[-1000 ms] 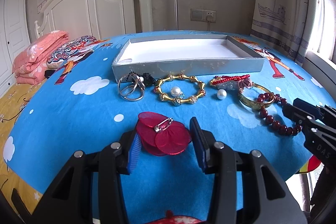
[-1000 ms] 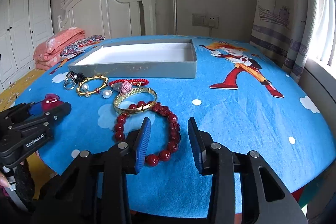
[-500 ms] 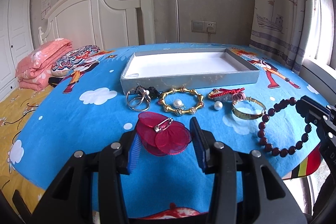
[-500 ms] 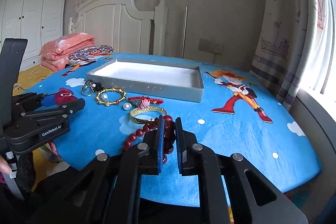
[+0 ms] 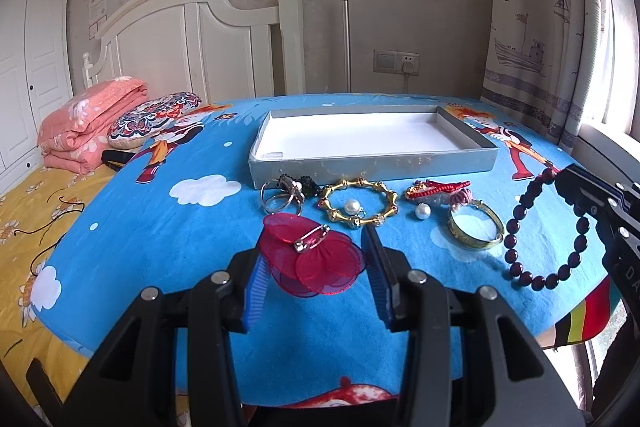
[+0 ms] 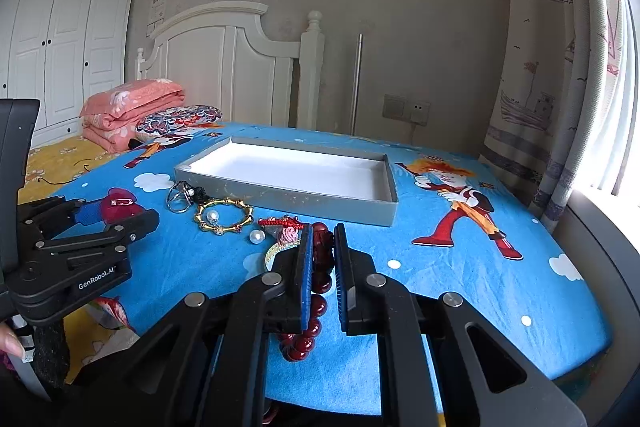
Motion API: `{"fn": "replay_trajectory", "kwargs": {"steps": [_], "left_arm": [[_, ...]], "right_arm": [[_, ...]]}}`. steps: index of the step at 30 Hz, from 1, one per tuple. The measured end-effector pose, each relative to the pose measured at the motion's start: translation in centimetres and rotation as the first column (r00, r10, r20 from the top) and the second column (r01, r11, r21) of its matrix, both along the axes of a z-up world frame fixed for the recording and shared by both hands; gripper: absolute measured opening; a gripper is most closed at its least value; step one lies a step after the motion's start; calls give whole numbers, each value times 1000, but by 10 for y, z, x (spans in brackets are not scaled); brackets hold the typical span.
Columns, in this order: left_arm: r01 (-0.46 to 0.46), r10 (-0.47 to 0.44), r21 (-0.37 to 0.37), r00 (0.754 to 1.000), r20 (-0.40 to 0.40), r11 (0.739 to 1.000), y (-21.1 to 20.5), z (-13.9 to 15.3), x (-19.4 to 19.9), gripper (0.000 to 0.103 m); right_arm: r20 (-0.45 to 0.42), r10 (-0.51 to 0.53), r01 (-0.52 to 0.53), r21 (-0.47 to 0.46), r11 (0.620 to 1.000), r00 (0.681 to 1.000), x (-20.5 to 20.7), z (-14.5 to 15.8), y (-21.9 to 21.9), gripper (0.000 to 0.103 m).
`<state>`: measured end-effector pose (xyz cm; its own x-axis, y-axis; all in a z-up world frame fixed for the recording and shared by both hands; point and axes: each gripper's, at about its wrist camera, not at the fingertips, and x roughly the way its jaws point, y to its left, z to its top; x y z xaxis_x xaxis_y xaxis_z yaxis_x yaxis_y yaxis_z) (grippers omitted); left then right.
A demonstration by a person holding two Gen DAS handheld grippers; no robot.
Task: Organize jewelry
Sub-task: 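Carry the brooch in left tool and bracelet in right tool over the grey tray, then open left tool to drop the brooch while right tool releases the bracelet in the tray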
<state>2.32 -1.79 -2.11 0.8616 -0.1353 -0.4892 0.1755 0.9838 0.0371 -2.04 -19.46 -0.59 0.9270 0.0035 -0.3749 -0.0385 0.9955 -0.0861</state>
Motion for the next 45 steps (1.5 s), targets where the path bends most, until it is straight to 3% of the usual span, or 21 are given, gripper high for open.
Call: {"fn": "replay_trajectory", "kwargs": {"steps": [7,13,24,30,38,40,41,43,45], "left_arm": [[-31,31,-4,999,13,1000,2,5,4,43],[-23,24,-31,999,22,999,-4,26,28,43],[-21,20,-21,999,-46,1000,-22,74,139,43],[-66,67,7,993,-102,998,-31,71,201,43],[-105,104,7,976,-192,994,-27,44,246,44],[-114,111,-1,969,-221,993,-24,37,253,47],[-120,114,-11,966,-232,993,-22,34,255,55],[-134,123,-30,963,-242,990,-18,30,258,60],[-142,127,-42,959,-254,989,-16,28,259,70]], "right_arm": [[16,5,-5,10,1000,1000,12,6,6,11],[21,0,-1,34,999,1000,44,21,4,11],[-53,-16,19,59,998,998,159,50,-5,11],[-76,-26,30,50,998,997,205,56,-3,11],[-212,-67,78,43,996,975,251,25,-13,12],[-231,-87,98,37,995,969,258,19,-16,15],[-241,-83,94,33,995,967,260,17,-17,15],[-238,-80,88,22,996,968,260,16,-16,20],[-239,-67,75,21,997,969,259,17,-16,40]]}}
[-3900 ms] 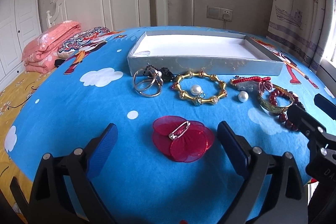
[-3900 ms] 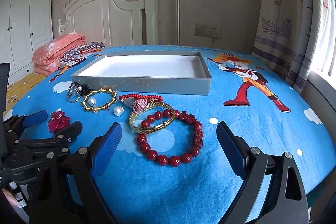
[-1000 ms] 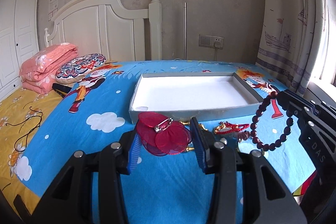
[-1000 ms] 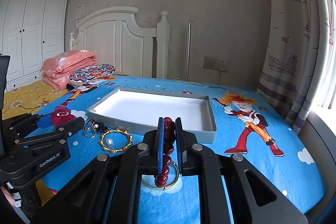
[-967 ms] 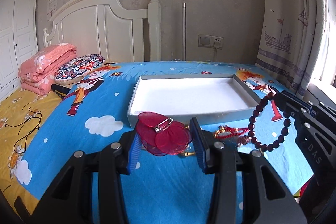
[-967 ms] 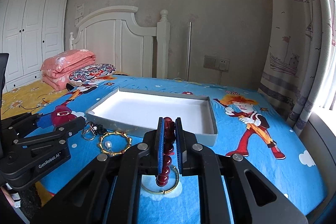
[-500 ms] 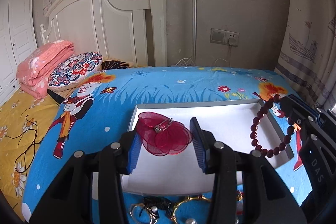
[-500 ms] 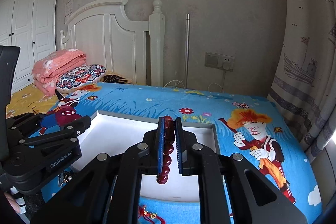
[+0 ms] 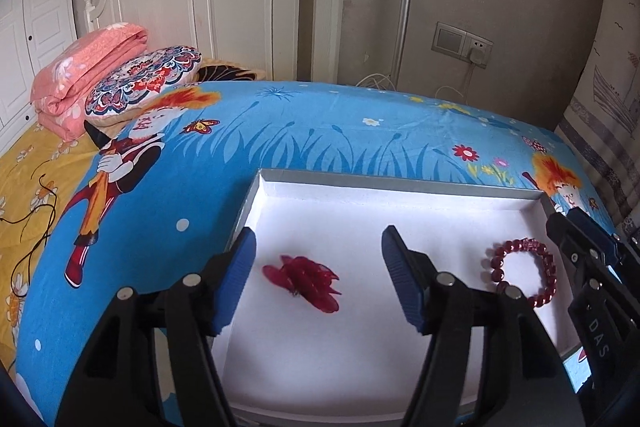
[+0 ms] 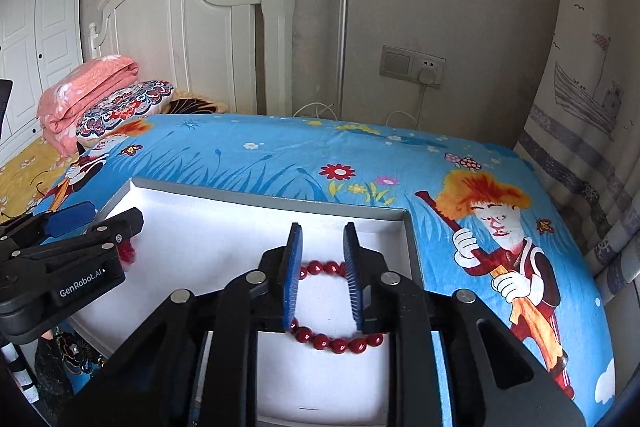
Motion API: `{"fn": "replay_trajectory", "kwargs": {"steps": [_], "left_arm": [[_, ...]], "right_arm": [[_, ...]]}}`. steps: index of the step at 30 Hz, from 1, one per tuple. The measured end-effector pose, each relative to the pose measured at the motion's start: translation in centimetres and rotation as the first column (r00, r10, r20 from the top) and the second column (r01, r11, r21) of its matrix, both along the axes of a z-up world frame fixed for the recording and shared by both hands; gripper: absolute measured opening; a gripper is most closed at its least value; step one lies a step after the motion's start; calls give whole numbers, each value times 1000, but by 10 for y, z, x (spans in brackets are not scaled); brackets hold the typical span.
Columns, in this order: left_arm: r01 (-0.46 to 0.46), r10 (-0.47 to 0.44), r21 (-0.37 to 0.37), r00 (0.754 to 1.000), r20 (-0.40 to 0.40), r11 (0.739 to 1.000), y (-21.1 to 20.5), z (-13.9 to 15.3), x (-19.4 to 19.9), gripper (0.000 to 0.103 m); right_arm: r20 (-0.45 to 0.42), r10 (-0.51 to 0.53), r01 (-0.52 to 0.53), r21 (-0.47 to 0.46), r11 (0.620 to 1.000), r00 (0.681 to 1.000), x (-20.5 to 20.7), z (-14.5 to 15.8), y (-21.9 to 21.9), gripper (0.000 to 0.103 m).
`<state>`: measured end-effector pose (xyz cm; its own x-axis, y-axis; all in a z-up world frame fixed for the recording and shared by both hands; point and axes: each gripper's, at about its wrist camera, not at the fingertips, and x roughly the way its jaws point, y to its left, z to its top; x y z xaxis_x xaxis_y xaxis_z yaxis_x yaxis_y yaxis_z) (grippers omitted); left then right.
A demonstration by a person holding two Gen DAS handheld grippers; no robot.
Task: Organize jewelry
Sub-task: 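Open left tool to drop the brooch while right tool releases the bracelet in the tray, then move left tool to the white pearl while right tool grasps the pink-knotted jade pendant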
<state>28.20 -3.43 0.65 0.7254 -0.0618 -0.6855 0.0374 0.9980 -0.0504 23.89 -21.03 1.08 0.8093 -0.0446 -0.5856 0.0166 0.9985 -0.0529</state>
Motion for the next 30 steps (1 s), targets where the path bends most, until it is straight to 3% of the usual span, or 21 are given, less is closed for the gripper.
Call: {"fn": "replay_trajectory", "kwargs": {"steps": [2,7,12,16,22,30], "left_arm": [[-10,10,-14,1000,-2,1000,3,-1,0,74],[-11,11,2,1000,21,1000,4,6,-10,79],[-11,10,9,992,122,1000,12,26,-50,98],[-12,10,9,983,184,1000,21,33,-94,98],[-3,3,2,982,188,1000,32,23,-142,98],[1,-12,62,984,178,998,39,-2,-179,98]], "right_arm": [[15,1,-1,-6,1000,1000,-3,2,1,47],[18,10,-10,-11,1000,1000,-14,7,2,47],[38,37,-37,6,999,999,-55,15,3,47],[34,54,-54,-6,999,998,-95,6,9,47],[36,67,-67,-9,998,997,-142,-12,13,47],[-26,104,-104,19,994,994,-164,-40,19,47]]}}
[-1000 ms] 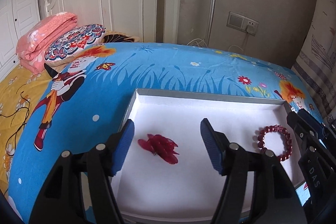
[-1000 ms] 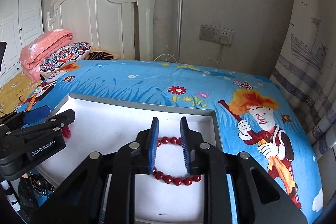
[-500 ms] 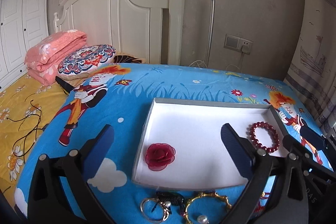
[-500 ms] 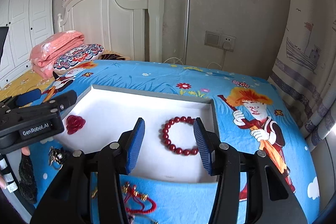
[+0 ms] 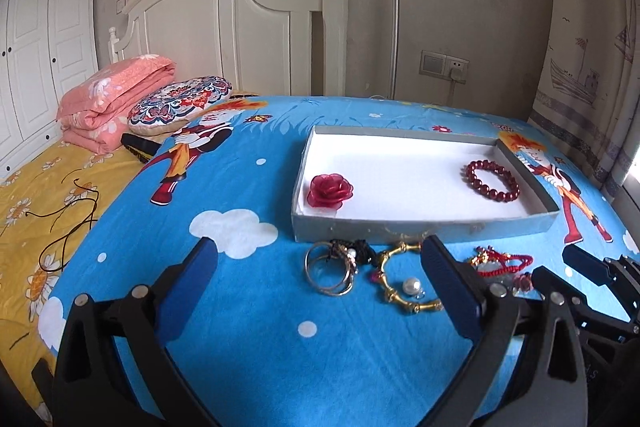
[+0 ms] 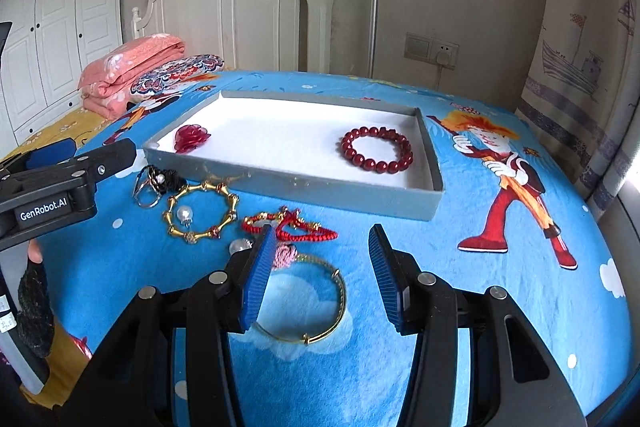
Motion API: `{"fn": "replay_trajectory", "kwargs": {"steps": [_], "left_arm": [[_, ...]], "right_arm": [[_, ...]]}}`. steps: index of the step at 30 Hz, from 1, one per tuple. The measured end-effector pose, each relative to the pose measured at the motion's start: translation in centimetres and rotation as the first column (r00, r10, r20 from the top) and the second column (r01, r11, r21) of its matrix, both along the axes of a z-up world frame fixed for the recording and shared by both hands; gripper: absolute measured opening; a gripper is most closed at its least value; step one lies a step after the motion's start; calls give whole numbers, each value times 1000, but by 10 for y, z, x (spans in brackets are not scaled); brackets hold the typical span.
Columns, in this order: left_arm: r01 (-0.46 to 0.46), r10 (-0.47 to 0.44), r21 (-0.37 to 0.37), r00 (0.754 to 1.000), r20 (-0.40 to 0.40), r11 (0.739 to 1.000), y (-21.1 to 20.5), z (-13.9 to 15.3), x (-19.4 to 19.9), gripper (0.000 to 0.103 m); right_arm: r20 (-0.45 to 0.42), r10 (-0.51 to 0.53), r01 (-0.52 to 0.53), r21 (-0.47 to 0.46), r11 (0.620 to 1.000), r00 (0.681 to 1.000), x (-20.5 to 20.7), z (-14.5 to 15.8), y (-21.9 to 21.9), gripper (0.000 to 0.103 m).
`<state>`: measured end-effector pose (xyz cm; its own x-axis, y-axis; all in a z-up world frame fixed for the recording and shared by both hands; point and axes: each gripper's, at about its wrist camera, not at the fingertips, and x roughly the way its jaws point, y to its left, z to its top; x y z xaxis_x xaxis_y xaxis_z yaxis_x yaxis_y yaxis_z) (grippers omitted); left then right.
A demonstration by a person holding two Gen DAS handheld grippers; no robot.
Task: Organize jewelry
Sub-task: 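Move left tool to the white pearl while right tool grasps the pink-knotted jade pendant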
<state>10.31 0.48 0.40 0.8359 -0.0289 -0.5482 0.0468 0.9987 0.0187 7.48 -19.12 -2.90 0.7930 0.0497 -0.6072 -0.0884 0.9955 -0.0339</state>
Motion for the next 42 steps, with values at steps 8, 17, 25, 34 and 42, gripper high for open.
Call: {"fn": "replay_trajectory", "kwargs": {"steps": [8,17,25,34,42], "left_arm": [[4,-3,12,999,-51,1000,11,-27,-10,98],[16,-17,-18,998,-63,1000,15,-31,-10,98],[-11,4,-74,995,-95,997,26,-32,-2,98],[-25,16,-83,994,-108,996,18,-25,18,93],[-19,7,-65,984,-177,998,6,-31,34,71]], "right_arm": [[-28,24,-23,11,1000,999,4,-8,12,47],[-79,57,-57,-4,998,995,17,-11,18,30],[-5,78,-78,-28,997,997,-1,-11,25,15],[20,81,-81,-3,997,996,-17,-11,25,15],[38,79,-80,26,996,996,-23,-11,23,15]]}}
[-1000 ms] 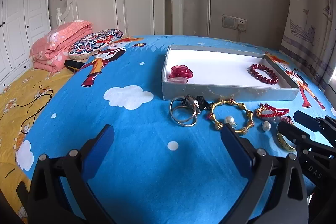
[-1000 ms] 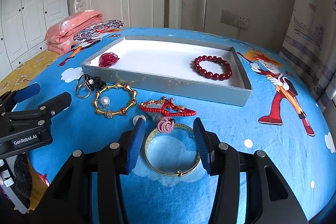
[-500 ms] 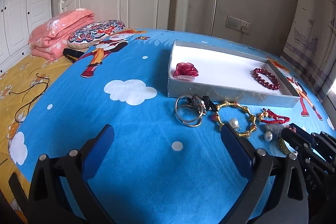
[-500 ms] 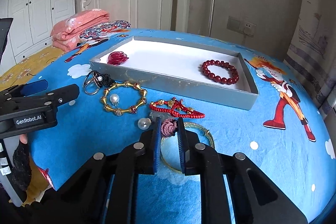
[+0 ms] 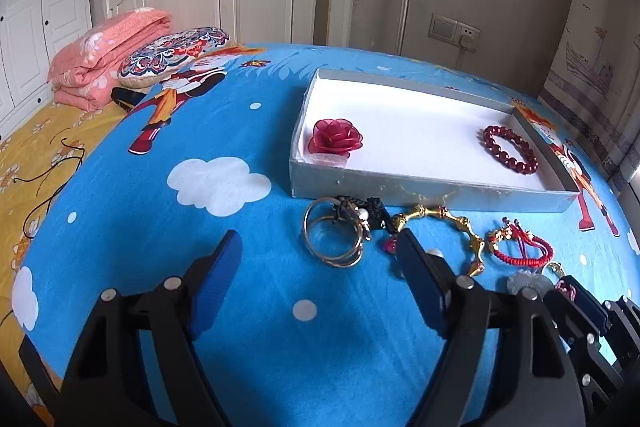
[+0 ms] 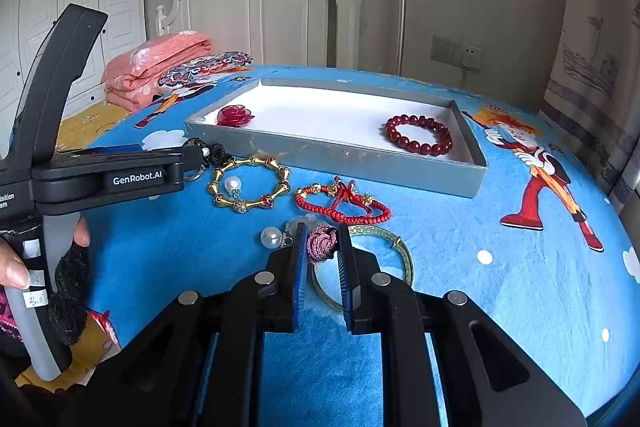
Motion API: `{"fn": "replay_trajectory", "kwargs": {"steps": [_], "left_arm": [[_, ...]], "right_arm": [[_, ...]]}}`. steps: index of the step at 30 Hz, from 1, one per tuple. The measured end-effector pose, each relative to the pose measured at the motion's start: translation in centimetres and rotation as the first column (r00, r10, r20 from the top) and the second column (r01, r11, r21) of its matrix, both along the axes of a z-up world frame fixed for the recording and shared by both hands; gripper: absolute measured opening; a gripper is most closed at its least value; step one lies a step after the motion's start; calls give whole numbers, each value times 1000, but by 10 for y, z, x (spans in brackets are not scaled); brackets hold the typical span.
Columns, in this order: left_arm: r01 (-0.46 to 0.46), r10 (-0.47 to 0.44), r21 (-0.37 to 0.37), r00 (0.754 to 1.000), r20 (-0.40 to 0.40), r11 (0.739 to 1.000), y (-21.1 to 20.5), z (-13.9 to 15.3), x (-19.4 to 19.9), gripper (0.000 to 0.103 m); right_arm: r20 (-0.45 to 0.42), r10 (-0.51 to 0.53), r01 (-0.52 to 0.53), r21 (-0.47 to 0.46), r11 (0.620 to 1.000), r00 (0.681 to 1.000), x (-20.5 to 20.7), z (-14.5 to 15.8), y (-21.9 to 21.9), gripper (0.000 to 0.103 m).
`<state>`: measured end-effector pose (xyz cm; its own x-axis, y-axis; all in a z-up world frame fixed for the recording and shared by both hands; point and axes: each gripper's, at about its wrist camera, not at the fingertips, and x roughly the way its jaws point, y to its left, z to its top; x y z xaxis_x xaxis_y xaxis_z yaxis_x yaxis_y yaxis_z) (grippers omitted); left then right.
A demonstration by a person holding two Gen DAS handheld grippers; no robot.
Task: Organize jewelry
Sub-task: 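Move left tool to the white pearl while right tool grasps the pink-knotted jade pendant, then close left tool on the loose white pearl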
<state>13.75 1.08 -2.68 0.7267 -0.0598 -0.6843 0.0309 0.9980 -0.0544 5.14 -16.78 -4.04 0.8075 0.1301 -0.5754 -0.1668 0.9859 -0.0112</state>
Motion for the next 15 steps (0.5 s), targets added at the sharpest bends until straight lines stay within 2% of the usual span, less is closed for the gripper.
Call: {"fn": "replay_trajectory", "kwargs": {"steps": [1,2,3,4,5,8,11,15], "left_arm": [[1,-1,3,1000,-17,1000,-1,-2,3,67],[6,-6,7,999,-40,1000,-2,-5,6,57],[24,-24,3,998,-60,1000,-3,-8,8,40],[25,-23,22,998,-55,999,-4,-10,8,34],[31,-30,21,999,-45,999,-5,-10,6,24],[36,-35,30,999,-12,999,-5,-11,-2,15],[69,-70,40,997,16,997,-7,-11,-15,0],[93,-93,16,996,11,996,-3,-13,-34,0]], "right_arm": [[0,2,-2,5,1000,1000,0,0,0,15],[-1,5,-5,7,1000,1000,0,0,0,15],[1,4,-4,8,1000,1000,-1,0,0,15],[2,4,-4,10,1000,1000,-1,1,0,15],[1,4,-4,11,1000,1000,-1,1,0,15],[2,1,-1,13,1000,1000,-2,1,-1,15],[4,1,-1,8,1000,1000,-4,2,-1,15],[2,4,-4,14,1000,1000,-8,2,-1,15]]}}
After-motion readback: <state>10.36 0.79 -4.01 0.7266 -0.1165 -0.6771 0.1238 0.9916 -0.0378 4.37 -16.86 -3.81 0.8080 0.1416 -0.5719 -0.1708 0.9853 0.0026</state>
